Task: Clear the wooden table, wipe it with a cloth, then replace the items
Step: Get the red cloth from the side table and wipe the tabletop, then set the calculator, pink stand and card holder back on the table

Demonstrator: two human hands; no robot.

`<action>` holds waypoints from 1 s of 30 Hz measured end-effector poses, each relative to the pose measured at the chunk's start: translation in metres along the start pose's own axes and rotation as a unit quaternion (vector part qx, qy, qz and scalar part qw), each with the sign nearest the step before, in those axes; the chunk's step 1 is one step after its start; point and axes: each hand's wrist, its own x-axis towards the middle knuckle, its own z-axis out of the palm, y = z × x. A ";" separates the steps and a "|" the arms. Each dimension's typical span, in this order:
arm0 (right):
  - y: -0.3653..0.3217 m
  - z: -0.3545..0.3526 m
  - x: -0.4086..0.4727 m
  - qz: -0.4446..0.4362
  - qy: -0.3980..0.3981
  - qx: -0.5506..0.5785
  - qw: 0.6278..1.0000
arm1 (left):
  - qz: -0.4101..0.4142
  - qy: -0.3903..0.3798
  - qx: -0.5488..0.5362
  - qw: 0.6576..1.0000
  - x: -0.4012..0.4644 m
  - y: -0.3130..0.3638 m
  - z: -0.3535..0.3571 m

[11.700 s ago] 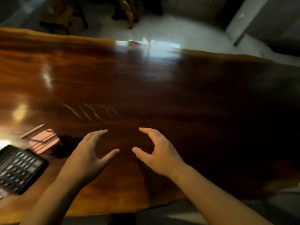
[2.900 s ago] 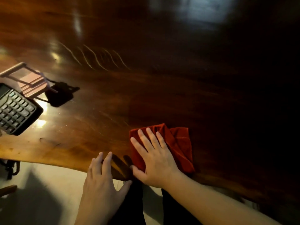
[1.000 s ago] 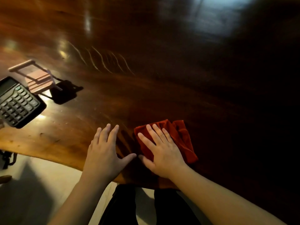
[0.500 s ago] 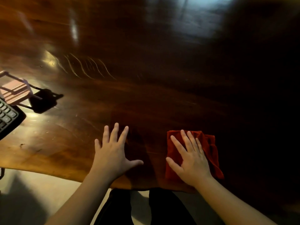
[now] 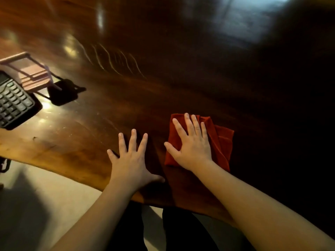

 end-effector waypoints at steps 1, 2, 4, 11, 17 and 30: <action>-0.007 0.000 0.006 -0.017 -0.002 0.000 1.000 | -0.005 0.002 -0.004 1.000 -0.001 -0.003 0.000; -0.015 0.001 0.011 -0.034 -0.005 0.001 0.999 | -0.012 0.006 -0.007 1.000 -0.001 -0.006 0.000; -0.030 0.002 0.016 -0.066 -0.012 -0.001 0.998 | -0.028 0.009 -0.010 1.000 -0.002 -0.015 -0.001; -0.059 0.004 0.007 -0.178 -0.054 -0.002 0.982 | -0.028 0.031 -0.034 0.999 -0.015 -0.036 -0.009; -0.045 0.002 -0.017 -0.260 -0.129 -0.026 0.957 | -0.100 0.020 -0.046 0.994 -0.040 -0.031 -0.015; -0.089 -0.059 0.019 -0.160 -0.165 0.033 0.973 | -0.216 0.171 -0.169 0.946 -0.043 -0.140 -0.043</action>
